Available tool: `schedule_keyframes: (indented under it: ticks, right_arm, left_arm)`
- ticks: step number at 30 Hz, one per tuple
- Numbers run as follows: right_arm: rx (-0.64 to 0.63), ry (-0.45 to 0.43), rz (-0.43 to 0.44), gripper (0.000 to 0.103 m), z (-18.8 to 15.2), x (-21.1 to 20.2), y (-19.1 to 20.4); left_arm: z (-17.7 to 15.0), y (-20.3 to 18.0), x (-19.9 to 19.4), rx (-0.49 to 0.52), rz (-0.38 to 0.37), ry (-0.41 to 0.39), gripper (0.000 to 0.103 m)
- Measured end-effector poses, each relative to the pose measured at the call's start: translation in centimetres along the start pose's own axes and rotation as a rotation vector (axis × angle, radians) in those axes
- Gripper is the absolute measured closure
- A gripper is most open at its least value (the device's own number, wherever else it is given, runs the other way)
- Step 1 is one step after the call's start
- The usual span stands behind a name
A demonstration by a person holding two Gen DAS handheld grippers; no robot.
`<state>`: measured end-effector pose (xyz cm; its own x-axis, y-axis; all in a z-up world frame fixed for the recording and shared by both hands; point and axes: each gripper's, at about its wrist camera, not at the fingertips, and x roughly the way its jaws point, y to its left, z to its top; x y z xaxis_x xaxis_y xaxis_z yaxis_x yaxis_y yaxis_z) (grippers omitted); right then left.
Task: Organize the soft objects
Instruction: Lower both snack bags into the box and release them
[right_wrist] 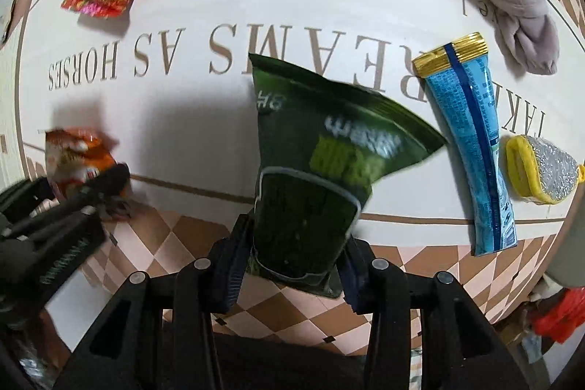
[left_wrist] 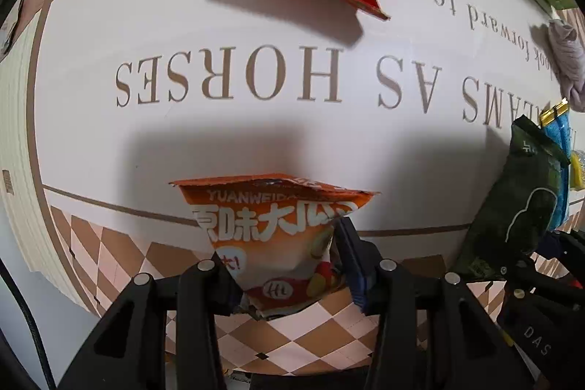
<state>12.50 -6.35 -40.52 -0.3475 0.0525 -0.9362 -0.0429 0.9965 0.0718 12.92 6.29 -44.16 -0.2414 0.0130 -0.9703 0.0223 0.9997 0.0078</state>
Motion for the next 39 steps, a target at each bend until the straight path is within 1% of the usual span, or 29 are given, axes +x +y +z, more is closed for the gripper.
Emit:
schedule_keyframes:
  ticks: [2, 3, 7, 8, 9, 10, 12, 13, 14, 16, 18, 20, 21, 23, 25, 28, 29, 30, 32, 33, 35, 36, 37, 39]
  right_arm:
    - [0.016, -0.007, 0.004, 0.056, 0.2, -0.3, -0.1]
    - [0.024, -0.006, 0.005, 0.056, 1.1, -0.9, -0.2]
    - [0.034, -0.003, 0.014, 0.056, 1.4, -1.1, -0.5]
    - [0.032, -0.001, 0.012, 0.056, 1.4, -1.1, -0.4]
    - [0.031, 0.0, 0.012, 0.056, 1.4, -1.1, -0.4]
    - [0.032, 0.001, 0.013, 0.056, 1.6, -1.1, -0.3]
    - [0.032, 0.003, 0.013, 0.056, 1.7, -1.0, 0.0]
    - [0.029, 0.004, 0.012, 0.056, 2.6, -0.8, -0.4]
    - [0.021, 0.001, 0.008, 0.056, 2.7, -0.6, -0.3]
    - [0.001, -0.016, -0.001, 0.061, 2.7, -0.6, -0.1]
    - [-0.012, -0.037, 0.002, 0.064, 2.4, -1.3, 0.0]
    - [-0.018, -0.062, 0.041, 0.064, 2.1, -3.1, -0.2]
    - [-0.019, -0.082, 0.068, 0.064, 1.9, -4.5, -0.5]
    - [-0.029, -0.127, 0.107, 0.064, 1.6, -7.5, -0.9]
    - [-0.041, -0.182, 0.139, 0.065, 1.6, -11.0, -1.6]
    - [-0.062, -0.284, 0.165, 0.065, 2.5, -17.3, -2.7]
    - [-0.069, -0.314, 0.178, 0.065, 3.4, -19.6, -3.1]
    - [-0.074, -0.334, 0.189, 0.065, 4.5, -21.3, -3.5]
    - [-0.086, -0.375, 0.203, 0.064, 7.0, -24.6, -3.8]
    - [-0.089, -0.389, 0.206, 0.064, 8.3, -25.6, -3.8]
    - [-0.082, -0.394, 0.219, 0.064, 12.1, -26.7, -3.7]
    - [-0.077, -0.385, 0.231, 0.064, 13.5, -26.7, -3.5]
    - [-0.079, -0.37, 0.242, 0.064, 15.2, -26.4, -3.2]
    - [-0.078, -0.331, 0.248, 0.064, 18.5, -25.3, -2.5]
  left_arm:
    - [0.5, 0.0, 0.0, 0.001, -0.002, 0.004, 0.06]
    - [0.9, 0.4, -0.2, -0.001, -0.003, 0.007, 0.06]
    - [2.7, 0.9, -1.2, -0.007, 0.001, 0.009, 0.06]
    - [2.6, 0.9, -1.2, -0.008, 0.002, 0.008, 0.06]
    - [3.3, 1.3, -1.5, -0.009, 0.003, 0.008, 0.06]
    - [3.2, 2.0, -1.7, -0.008, 0.006, 0.006, 0.06]
    - [3.3, 1.7, -2.6, -0.003, 0.014, 0.004, 0.063]
    - [3.1, 1.4, -2.7, 0.005, 0.036, 0.0, 0.067]
    - [2.6, 0.8, -3.1, 0.01, 0.048, -0.007, 0.07]
    - [2.3, 0.1, -4.3, 0.024, 0.055, -0.039, 0.07]
    - [2.1, -0.6, -6.1, 0.038, 0.034, -0.067, 0.07]
    - [2.0, -1.2, -8.7, 0.046, -0.003, -0.102, 0.07]
    - [2.1, -1.6, -10.9, 0.053, -0.032, -0.131, 0.07]
    - [2.6, -2.0, -14.1, 0.062, -0.073, -0.177, 0.07]
    - [3.7, -2.6, -17.9, 0.082, -0.104, -0.222, 0.07]
    - [7.3, -3.4, -22.6, 0.125, -0.139, -0.243, 0.07]
    - [8.7, -3.5, -23.7, 0.134, -0.131, -0.245, 0.07]
    - [10.8, -3.6, -24.9, 0.142, -0.115, -0.25, 0.069]
    - [14.4, -3.8, -26.2, 0.147, -0.076, -0.254, 0.069]
    - [16.8, -3.7, -26.4, 0.146, -0.054, -0.24, 0.069]
    - [19.8, -3.0, -25.8, 0.13, -0.042, -0.205, 0.069]
    - [22.0, -2.8, -25.0, 0.13, -0.026, -0.166, 0.069]
    - [22.9, -2.5, -24.4, 0.124, -0.029, -0.143, 0.069]
    - [25.1, -2.0, -22.6, 0.095, -0.044, -0.069, 0.069]
